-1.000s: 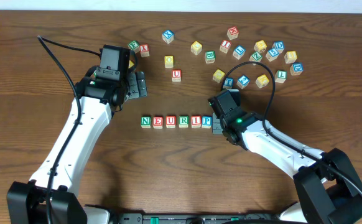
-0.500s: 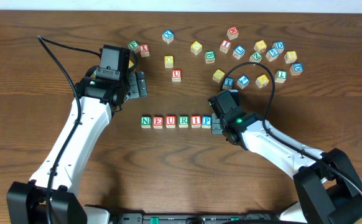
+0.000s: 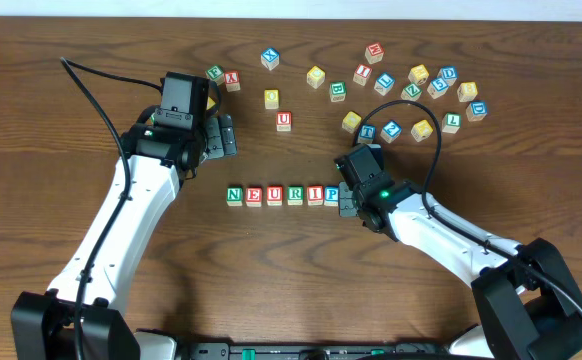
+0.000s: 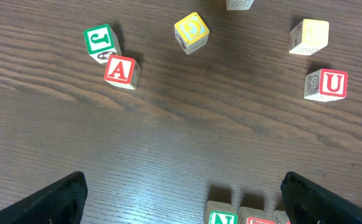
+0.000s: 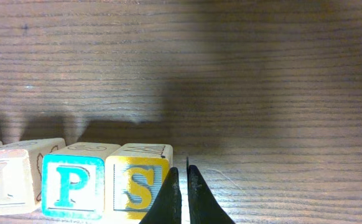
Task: Spell out NEURIPS
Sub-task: 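Push the S block flush against the P with the right gripper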
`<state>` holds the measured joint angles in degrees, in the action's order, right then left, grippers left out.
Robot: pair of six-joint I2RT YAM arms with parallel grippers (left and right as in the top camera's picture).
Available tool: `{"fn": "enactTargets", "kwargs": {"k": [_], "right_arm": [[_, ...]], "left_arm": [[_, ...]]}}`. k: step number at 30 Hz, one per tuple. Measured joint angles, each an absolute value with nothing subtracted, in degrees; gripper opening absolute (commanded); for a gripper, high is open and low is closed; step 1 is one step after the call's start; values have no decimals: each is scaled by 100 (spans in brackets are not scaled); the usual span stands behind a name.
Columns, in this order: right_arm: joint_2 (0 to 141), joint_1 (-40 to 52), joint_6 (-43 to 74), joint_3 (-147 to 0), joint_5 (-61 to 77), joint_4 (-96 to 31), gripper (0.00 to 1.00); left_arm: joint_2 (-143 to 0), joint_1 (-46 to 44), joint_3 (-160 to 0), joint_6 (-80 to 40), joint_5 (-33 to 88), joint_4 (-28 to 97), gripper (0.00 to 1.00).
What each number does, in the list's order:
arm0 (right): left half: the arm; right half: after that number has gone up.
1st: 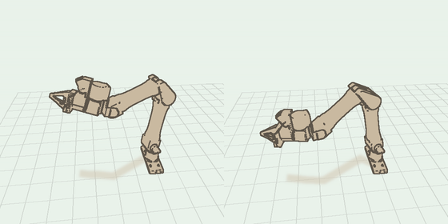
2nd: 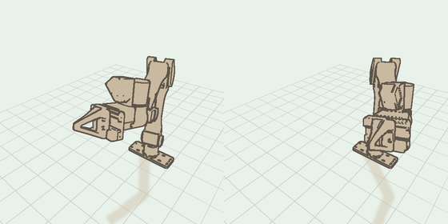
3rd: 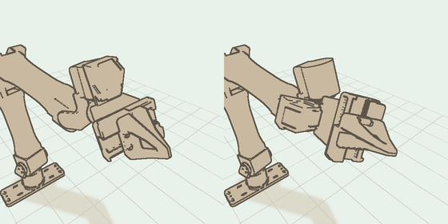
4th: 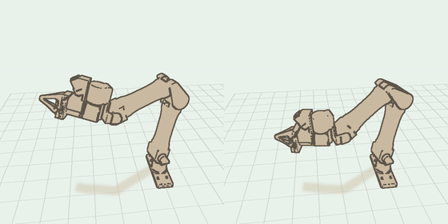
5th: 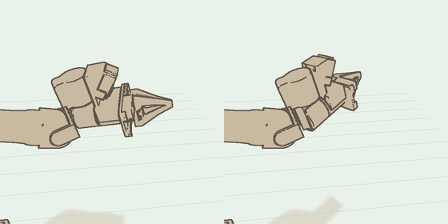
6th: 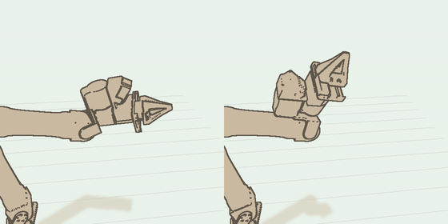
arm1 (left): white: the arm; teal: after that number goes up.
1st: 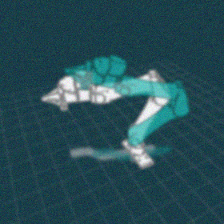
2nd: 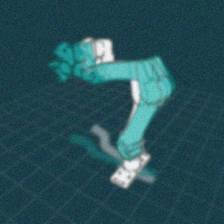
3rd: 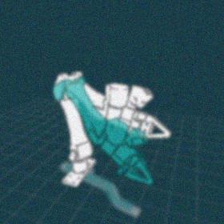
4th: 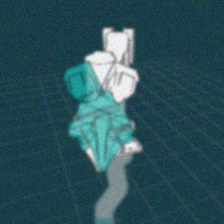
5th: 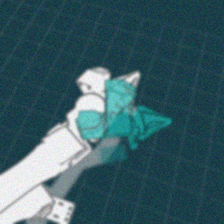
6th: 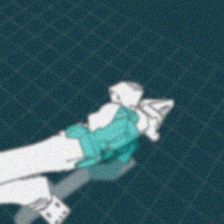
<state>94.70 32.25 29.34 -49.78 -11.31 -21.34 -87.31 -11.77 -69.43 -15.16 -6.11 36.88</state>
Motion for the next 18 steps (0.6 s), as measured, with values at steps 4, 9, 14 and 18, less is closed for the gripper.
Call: {"fn": "enactTargets", "kwargs": {"k": [4,9,14,18], "right_arm": [[9470,3288,2934,-4978,-1127,-2073,1],[9470,3330,2934,-4978,-1096,-2036,1],[9470,3332,2934,-4978,-1090,-2027,1],[9470,3334,2934,-4978,-1039,-2005,1]], "left_arm": [[-8731,-1177,-6943,-1516,-611,3688,98],[-8731,-1177,-6943,-1516,-611,3688,98],[-8731,-1177,-6943,-1516,-611,3688,98],[-8731,-1177,-6943,-1516,-611,3688,98]]}}
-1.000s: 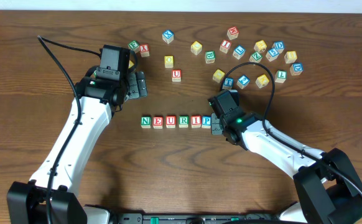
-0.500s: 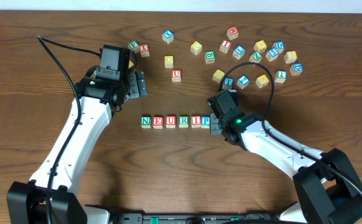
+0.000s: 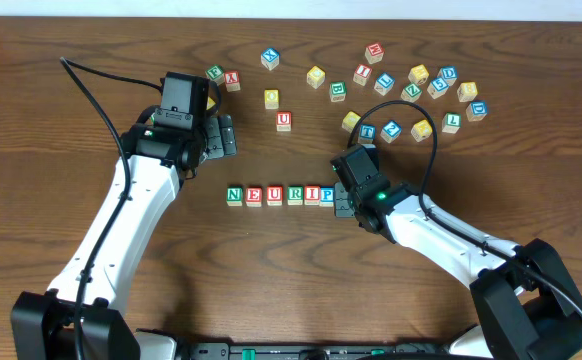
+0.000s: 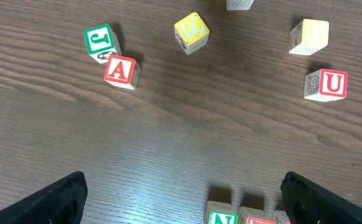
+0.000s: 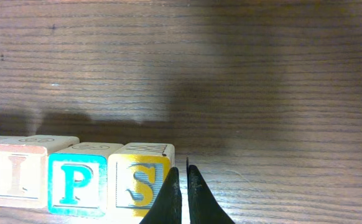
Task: Spell out NEURIPS
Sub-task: 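Push the S block flush against the P with the right gripper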
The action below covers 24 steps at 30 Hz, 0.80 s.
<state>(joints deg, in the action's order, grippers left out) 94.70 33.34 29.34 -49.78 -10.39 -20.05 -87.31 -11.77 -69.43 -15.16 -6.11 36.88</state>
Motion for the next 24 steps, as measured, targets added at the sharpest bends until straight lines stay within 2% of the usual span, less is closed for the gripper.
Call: {"fn": "enactTargets", "kwargs": {"k": [24], "right_arm": [[9470,3334,2930,-4978,-891,-1922,1]], "left_arm": [[-8731,-1177,-6943,-1516,-611,3688,98]]}}
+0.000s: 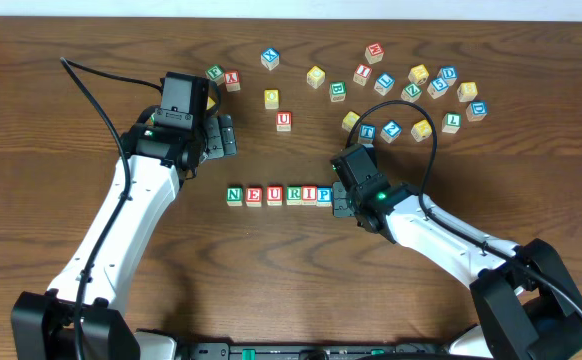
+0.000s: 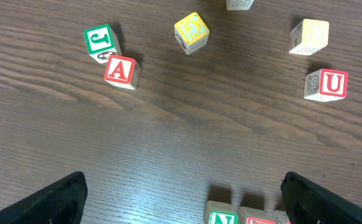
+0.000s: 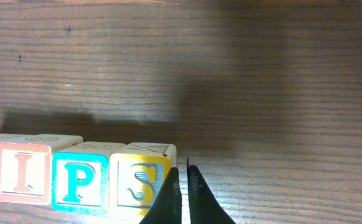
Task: Spell out NEURIPS
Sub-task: 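Push the S block flush against the P with the right gripper, then raise the right gripper and move it back toward the block pile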
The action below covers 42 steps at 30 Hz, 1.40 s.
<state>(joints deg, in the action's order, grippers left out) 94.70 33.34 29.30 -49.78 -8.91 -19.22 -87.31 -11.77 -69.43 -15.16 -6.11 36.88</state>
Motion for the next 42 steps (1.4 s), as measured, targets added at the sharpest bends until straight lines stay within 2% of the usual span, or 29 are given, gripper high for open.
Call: {"fn": "enactTargets", "kwargs": {"k": [18,27,42], "right_arm": [[9470,3334,2932,-4978,-843,-1900,1],[9470,3291,2930,-4976,-1411,-2344,1],[9470,2425,2904,-4974,-1758,-2530,1]], "left_arm": [[-8731,-1177,-6943,-1516,-611,3688,98],[-8731,-1177,-6943,-1516,-611,3691,98],[-8731,-1177,-6943,-1516,-611,3684,98]]}}
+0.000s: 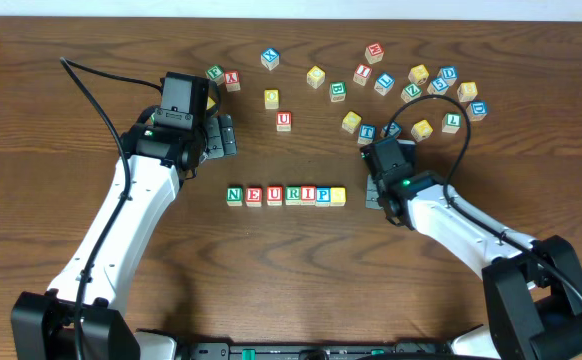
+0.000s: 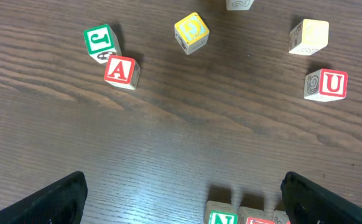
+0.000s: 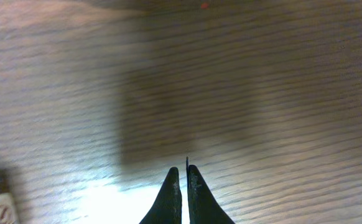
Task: Spell out NEURIPS
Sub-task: 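Raise the right gripper and move it back toward the block pile, then lower the left gripper to the left end of the row beside N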
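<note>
Seven letter blocks lie in a row reading N (image 1: 234,195), E, U, R, I, P (image 1: 324,195) and a yellow S block (image 1: 338,195) at the right end. My right gripper (image 1: 373,197) stands a short way right of the S block, shut on nothing; in its wrist view the shut fingertips (image 3: 182,177) hang over bare wood, with a block corner at the lower left. My left gripper (image 1: 226,135) is open above the row's left end. Its wrist view shows the open gripper (image 2: 184,202) with the N block (image 2: 221,218) at the bottom edge.
Loose blocks lie at the back of the table (image 1: 91,60): a red U (image 1: 284,121), a yellow one (image 1: 271,97), a green J (image 1: 214,72) beside a red A (image 1: 232,78), and a cluster at the back right (image 1: 421,85).
My right gripper has moved right, away from the S block, still shut. The whole row now shows in the overhead view. The left arm has not moved.
My shut right gripper stood against the right side of the S block at the row's end. At the two later moments it was slightly further left, with S tight against P. Now it is off to the right and the row stands alone.
</note>
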`<state>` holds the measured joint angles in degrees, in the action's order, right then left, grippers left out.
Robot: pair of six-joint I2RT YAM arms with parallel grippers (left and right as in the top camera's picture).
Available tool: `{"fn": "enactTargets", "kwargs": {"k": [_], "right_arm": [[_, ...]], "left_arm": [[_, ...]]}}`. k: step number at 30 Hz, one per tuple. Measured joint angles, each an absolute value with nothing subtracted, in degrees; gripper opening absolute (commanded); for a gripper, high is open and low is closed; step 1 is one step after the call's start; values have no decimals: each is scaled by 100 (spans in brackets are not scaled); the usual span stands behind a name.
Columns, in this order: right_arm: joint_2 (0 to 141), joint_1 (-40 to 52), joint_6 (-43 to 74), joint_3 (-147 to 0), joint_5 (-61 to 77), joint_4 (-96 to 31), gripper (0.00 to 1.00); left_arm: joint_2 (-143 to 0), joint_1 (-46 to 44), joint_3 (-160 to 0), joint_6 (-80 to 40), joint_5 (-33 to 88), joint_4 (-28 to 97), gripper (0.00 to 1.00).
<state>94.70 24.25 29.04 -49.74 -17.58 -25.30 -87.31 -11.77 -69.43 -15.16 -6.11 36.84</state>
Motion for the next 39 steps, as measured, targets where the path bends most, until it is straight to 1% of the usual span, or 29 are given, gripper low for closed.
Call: {"fn": "enactTargets", "kwargs": {"k": [6,7,8,9,10,11,12,13,14,15,17,20,24,29,31,33,39], "right_arm": [[9470,2150,2882,-4974,-1656,-2517,1],[9470,2112,2882,-4974,-1636,-2515,1],[9470,2080,2882,-4974,-1623,-2517,1],[9470,2051,2880,-4974,-1612,-2515,1],[9470,2027,2867,-4974,-1605,-2512,1],[9470,2005,2860,-4974,-1599,-2515,1],[9470,2001,2849,-4974,-1592,-2512,1],[9470,1981,2838,-4974,-1573,-2512,1],[9470,1970,2825,-4974,-1551,-2512,1],[9470,1962,2821,-4974,-1529,-2510,1],[9470,1962,2818,-4974,-1498,-2510,1],[9470,1962,2818,-4974,-1479,-2504,1],[9470,1962,2816,-4974,-1476,-2499,1],[9470,1962,2816,-4974,-1474,-2480,1],[9470,1962,2816,-4974,-1474,-2469,1],[9470,1962,2816,-4974,-1474,-2464,1],[9470,1962,2816,-4974,-1474,-2462,1]], "left_arm": [[-8731,-1177,-6943,-1516,-611,3684,98],[-8731,-1177,-6943,-1516,-611,3691,94],[-8731,-1177,-6943,-1516,-611,3691,93],[-8731,-1177,-6943,-1505,-615,3706,94],[-8731,-1177,-6943,-1503,-609,3719,99],[-8731,-1177,-6943,-1509,-611,3726,99],[-8731,-1177,-6943,-1518,-607,3726,96],[-8731,-1177,-6943,-1518,-613,3726,79],[-8731,-1177,-6943,-1516,-611,3726,58],[-8731,-1177,-6943,-1505,-620,3726,52],[-8731,-1168,-6943,-1516,-661,3726,45],[-8731,-1118,-6943,-1490,-762,3760,41],[-8814,-1048,-6943,-1415,-812,4036,39],[-9251,-1028,-6943,-1332,-829,4545,35],[-9406,-1028,-6941,-1313,-799,4630,28],[-9520,-1028,-6919,-1240,-687,4650,24],[-9581,-1028,-6665,-1170,-242,4672,20]]}}
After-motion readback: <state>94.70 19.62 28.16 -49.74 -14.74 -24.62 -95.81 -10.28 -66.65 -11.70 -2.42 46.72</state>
